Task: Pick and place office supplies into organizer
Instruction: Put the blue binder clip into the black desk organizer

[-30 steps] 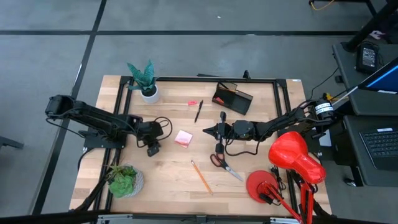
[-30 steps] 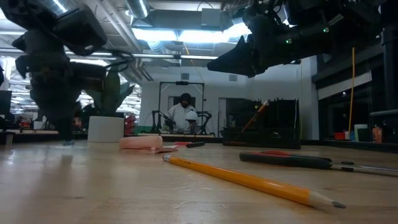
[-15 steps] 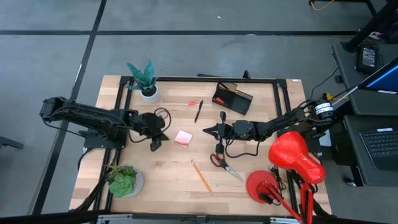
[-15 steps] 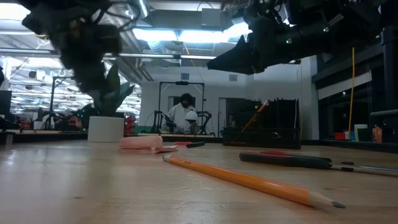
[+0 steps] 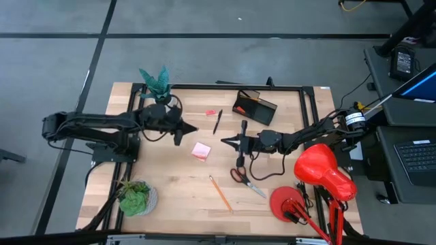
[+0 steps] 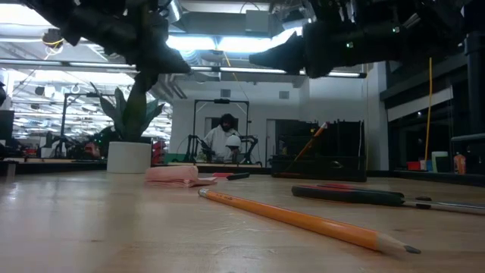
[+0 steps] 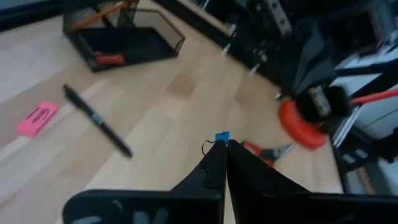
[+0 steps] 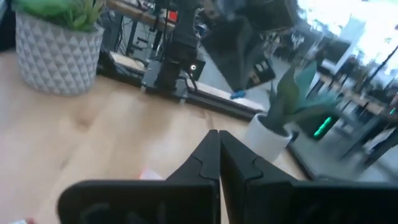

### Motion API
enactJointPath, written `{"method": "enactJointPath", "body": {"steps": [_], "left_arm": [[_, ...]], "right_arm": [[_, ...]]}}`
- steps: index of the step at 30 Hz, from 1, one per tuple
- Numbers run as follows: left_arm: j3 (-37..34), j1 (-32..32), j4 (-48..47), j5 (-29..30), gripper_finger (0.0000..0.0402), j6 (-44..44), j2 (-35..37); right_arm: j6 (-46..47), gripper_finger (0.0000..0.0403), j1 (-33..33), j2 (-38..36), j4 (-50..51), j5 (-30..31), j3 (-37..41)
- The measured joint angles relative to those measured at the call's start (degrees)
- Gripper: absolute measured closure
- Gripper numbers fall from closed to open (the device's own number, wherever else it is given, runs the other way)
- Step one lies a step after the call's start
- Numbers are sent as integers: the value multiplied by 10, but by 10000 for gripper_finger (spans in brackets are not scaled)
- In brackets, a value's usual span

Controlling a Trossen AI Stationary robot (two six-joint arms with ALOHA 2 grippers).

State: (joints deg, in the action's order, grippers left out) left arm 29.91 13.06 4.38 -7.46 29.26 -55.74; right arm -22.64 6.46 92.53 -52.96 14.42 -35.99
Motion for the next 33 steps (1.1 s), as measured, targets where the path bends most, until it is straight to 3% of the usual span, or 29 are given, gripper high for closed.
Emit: {"method": "enactJointPath", "body": {"steps": [8, 23, 33], "left_arm": [[0, 25, 128, -59, 399, 16, -72], [0, 58, 355, -135, 399, 76, -227], [23, 57, 383, -142, 399, 86, -262]], "right_arm": [[-47, 392, -20, 0, 0, 0, 0], [-64, 286, -47, 0, 0, -1, 0], [-64, 257, -63, 0, -5, 0, 0]]}}
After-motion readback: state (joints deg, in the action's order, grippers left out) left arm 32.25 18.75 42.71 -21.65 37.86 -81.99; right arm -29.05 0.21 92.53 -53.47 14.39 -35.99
